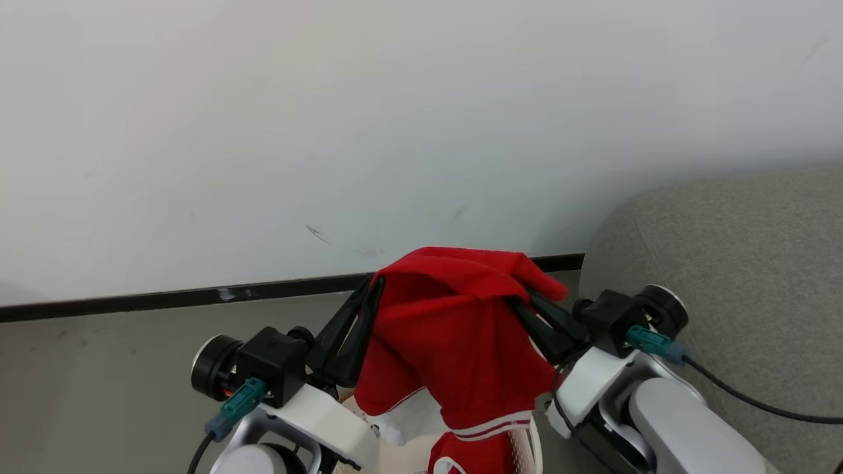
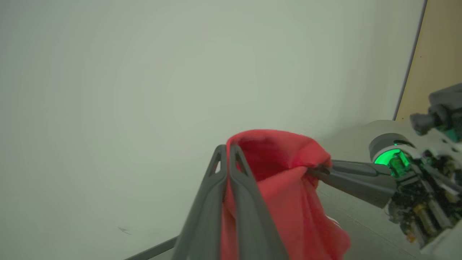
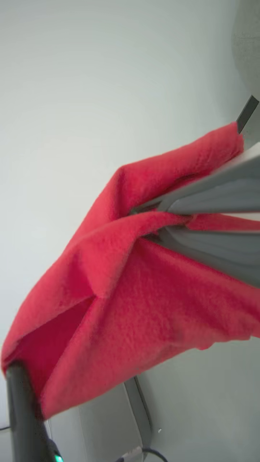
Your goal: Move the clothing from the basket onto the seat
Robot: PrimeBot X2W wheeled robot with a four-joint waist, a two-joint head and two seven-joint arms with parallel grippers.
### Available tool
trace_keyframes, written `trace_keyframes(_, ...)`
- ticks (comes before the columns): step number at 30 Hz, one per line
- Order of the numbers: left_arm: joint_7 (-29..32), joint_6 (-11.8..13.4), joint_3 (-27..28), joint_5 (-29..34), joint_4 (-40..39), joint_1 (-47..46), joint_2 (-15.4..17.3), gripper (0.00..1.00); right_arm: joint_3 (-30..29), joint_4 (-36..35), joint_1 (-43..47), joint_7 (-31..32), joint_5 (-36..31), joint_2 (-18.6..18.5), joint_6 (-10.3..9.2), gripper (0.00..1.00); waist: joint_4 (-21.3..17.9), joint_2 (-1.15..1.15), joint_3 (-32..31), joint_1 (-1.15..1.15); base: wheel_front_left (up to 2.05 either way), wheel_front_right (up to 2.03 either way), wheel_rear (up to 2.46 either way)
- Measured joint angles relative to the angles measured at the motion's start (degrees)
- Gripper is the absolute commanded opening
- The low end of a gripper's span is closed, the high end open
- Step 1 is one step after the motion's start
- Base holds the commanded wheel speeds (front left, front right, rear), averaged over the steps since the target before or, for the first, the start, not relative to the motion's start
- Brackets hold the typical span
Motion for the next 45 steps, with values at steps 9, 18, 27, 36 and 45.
trace_keyframes(9, -3.4, -2.0, -1.9, -1.0, 1.8, 1.0, -0.2, 1.0, -9.3, -5.0, 2.0, 0.0, -2.8, -2.1, 0.0, 0.0, -2.9, 0.0, 0.3, 0.0, 0.0, 0.0, 0.0)
trace_keyframes(18, -5.0, -3.7, -4.5, -1.5, 4.5, 1.3, -0.2, 1.0, -15.1, -8.7, 4.6, 0.0, -5.9, -4.4, 0.0, 0.0, -6.0, 0.0, 0.4, 0.0, 0.0, 0.0, 0.0)
trace_keyframes(27, -6.3, -5.6, -7.4, -1.5, 7.0, 2.3, -0.2, 1.0, -23.2, -12.2, 10.0, 0.0, -8.3, -7.0, 0.0, 0.0, -9.3, 0.0, 0.4, 0.0, 0.0, 0.0, 0.0)
trace_keyframes(36, -7.8, -6.1, -9.3, -1.6, 8.9, 2.2, -0.3, 1.0, -28.4, -16.0, 15.2, 0.0, -9.8, -7.1, 0.0, 0.0, -13.0, 0.0, 0.2, 0.0, 0.0, 0.0, 0.0)
trace_keyframes(45, -9.2, -6.1, -10.3, -2.2, 10.4, 2.2, -0.4, 1.0, -30.1, -18.2, 20.0, 0.0, -9.9, -6.1, 0.0, 0.0, -16.9, 0.0, -0.2, 0.0, 0.0, 0.0, 0.0)
